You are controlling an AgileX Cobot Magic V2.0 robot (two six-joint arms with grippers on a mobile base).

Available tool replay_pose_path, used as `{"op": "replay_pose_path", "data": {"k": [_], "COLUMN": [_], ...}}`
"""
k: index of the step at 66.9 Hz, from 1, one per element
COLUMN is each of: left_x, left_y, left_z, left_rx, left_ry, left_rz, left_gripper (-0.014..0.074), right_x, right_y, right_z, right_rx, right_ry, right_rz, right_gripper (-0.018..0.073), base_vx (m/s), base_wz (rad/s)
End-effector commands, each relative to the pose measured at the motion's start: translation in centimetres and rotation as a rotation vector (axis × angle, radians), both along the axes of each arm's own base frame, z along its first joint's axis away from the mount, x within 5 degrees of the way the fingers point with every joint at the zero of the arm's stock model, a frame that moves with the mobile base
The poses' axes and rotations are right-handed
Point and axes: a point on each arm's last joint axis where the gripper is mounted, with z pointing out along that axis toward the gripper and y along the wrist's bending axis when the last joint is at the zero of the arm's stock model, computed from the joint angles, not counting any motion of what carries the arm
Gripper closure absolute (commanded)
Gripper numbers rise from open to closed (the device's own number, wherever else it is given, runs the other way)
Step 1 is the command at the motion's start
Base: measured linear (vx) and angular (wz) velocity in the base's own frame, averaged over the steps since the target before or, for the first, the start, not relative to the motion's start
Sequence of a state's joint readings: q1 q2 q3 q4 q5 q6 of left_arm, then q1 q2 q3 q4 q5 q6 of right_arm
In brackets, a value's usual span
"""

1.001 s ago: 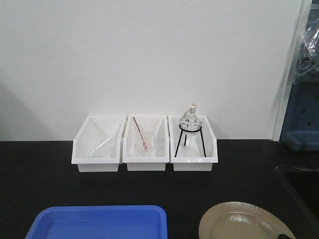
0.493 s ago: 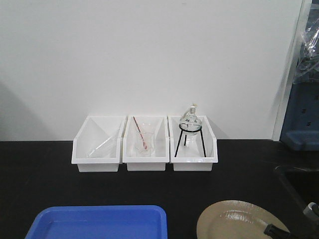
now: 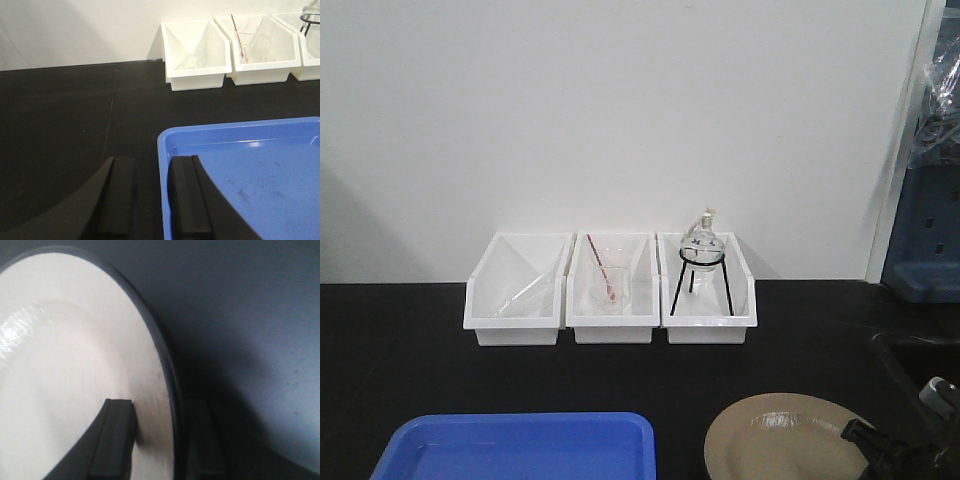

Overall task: Place disk in tray to left cabinet
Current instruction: 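Grasp the cream plate rim with the right gripper and lift it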

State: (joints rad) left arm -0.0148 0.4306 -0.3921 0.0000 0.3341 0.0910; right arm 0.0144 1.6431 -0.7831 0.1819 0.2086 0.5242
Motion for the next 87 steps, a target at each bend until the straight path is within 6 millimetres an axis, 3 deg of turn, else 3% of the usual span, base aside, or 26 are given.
{"op": "replay_pose_path", "data": {"k": [1, 36, 49, 62, 69, 87], "left_x": [0.3, 0.3, 0.3, 0.3, 0.3, 0.3], "left_y": [-0.1, -0.1, -0.1, -0.1, -0.1, -0.1], "left_z": [1.7, 1.7, 1.7, 1.7, 1.7, 1.7], "left_rx": [-0.001, -0.001, -0.001, -0.001, -0.001, -0.001], "left_ry": [-0.101, -0.101, -0.101, -0.101, -0.101, -0.101], "left_rz": [-0.008, -0.008, -0.008, -0.008, -0.008, -0.008], "left_gripper": [0.0272, 0.0272, 0.0272, 0.0272, 0.0272, 0.0272], "right_x": [0.9, -0.7, -0.4, 0.3, 0.6, 1.2], "right_y": [-0.2, -0.3, 0.6, 6.5, 10.3, 21.4], "right_z": [3.4, 11.0, 12.7, 15.2, 15.3, 11.6], "right_rx": [-0.021, -0.020, 0.098, 0.179, 0.221, 0.288], "right_ry": [-0.131, -0.445, -0.567, -0.716, -0.739, -0.630], "right_rz": [0.016, -0.006, -0.085, 0.064, 0.157, 0.408], "right_gripper": [0.0569, 0.0568, 0.0568, 0.0565, 0.0564, 0.0564], "base_vx": [0.00, 0.00, 0.00, 0.00, 0.00, 0.00], "base_wz": [0.00, 0.00, 0.00, 0.00, 0.00, 0.00]}}
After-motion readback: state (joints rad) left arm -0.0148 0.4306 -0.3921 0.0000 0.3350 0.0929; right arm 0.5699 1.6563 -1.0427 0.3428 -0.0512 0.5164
